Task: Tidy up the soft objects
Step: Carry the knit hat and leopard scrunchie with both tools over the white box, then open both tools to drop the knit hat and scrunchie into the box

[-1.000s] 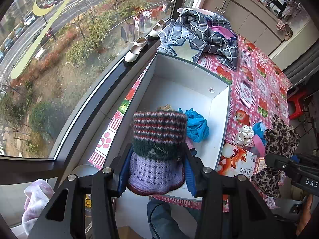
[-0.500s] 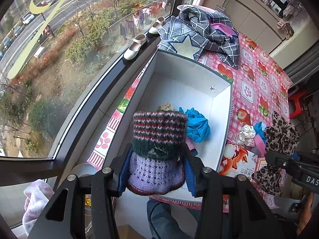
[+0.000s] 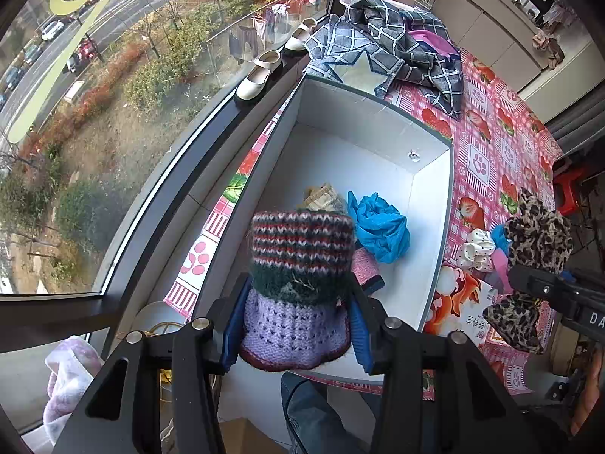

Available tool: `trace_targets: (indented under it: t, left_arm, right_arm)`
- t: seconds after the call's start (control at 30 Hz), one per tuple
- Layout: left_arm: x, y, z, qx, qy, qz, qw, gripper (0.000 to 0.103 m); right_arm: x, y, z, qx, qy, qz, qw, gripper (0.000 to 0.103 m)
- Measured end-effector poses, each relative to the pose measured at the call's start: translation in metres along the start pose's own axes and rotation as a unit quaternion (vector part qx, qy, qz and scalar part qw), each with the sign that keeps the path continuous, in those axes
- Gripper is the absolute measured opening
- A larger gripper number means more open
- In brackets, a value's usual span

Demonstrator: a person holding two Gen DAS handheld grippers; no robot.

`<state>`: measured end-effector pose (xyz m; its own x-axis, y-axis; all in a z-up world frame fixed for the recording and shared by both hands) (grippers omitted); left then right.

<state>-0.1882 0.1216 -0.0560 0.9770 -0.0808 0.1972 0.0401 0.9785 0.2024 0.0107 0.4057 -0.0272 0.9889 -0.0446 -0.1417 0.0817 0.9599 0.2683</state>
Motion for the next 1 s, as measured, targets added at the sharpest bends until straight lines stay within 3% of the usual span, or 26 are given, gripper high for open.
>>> trace_targets:
  t: [0.87, 1.0]
  left_arm:
    - [0.014, 0.001, -0.028, -0.028, 0.017, -0.03, 0.999, 0.053]
    - [0.015, 0.002, -0.029, -0.026, 0.018, -0.029, 0.9991, 0.061]
  right_arm:
    - [-0.031, 0.065, -0.029, -0.008, 0.013, 0.032, 0.999, 0.032]
    - [-0.034, 0.07, -0.035, -0.014, 0.016, 0.034, 0.999, 0.032]
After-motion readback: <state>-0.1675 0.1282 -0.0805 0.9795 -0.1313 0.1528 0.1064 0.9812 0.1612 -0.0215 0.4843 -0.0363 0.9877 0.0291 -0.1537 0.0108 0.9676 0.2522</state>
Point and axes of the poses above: each gripper's, at about its wrist camera, not at the fingertips, and z roughly against the way its jaws point, x to its right, y to its top, the point moved 2 cm from there along -z, roughly the way its jaws point, and after that the axes turned 15 degrees about z, right-handed, at the moved point
